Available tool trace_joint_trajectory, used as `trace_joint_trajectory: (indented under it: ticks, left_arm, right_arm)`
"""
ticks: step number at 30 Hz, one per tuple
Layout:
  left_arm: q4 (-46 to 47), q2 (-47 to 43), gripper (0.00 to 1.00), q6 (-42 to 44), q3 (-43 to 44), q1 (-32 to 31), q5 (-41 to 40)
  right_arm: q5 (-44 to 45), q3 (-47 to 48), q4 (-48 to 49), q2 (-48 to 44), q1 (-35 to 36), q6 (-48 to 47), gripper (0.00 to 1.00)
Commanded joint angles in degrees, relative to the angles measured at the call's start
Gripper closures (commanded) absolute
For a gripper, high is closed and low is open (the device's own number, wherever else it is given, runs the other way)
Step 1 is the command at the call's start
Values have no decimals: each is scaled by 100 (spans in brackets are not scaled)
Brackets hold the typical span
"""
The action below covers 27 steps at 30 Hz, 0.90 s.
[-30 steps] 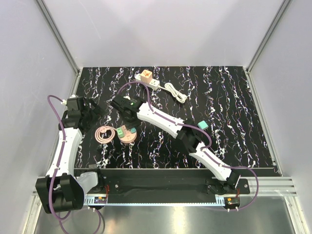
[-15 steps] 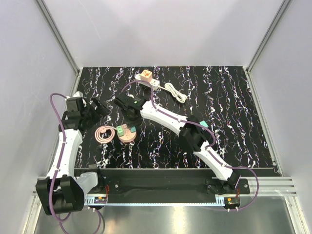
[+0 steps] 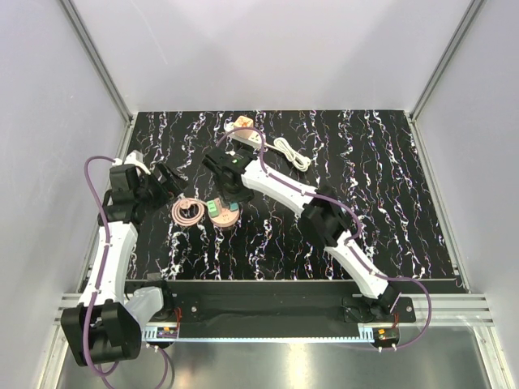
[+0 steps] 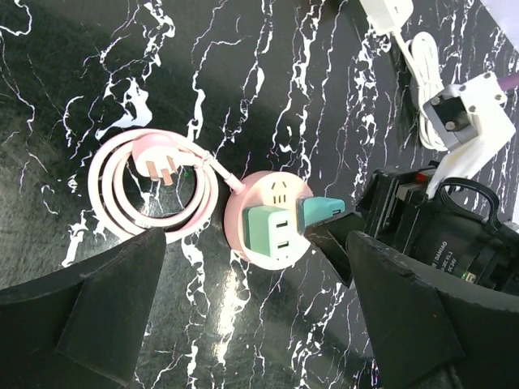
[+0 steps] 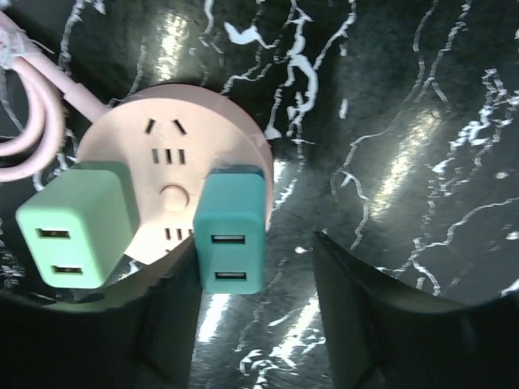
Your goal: Insert the plug
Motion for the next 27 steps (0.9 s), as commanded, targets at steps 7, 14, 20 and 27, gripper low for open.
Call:
trace_joint_trajectory:
  ticks: [7, 14, 20, 27]
  left_arm:
    - [473, -248, 1, 81, -72, 16, 353]
    - [692, -204, 1, 99, -177, 16, 793]
    - [903, -46, 1, 116, -195, -28, 1311]
    - [904, -124, 1, 371, -45, -554, 1417]
  right_arm:
    - [312, -380, -360, -1211, -133, -553, 29]
    - [-75, -2696, 490, -2680, -818, -545, 29]
    - [-400, -4449, 949, -3559, -2048, -553, 32]
    - [-647, -5496, 1090, -3692, -3296, -668, 31]
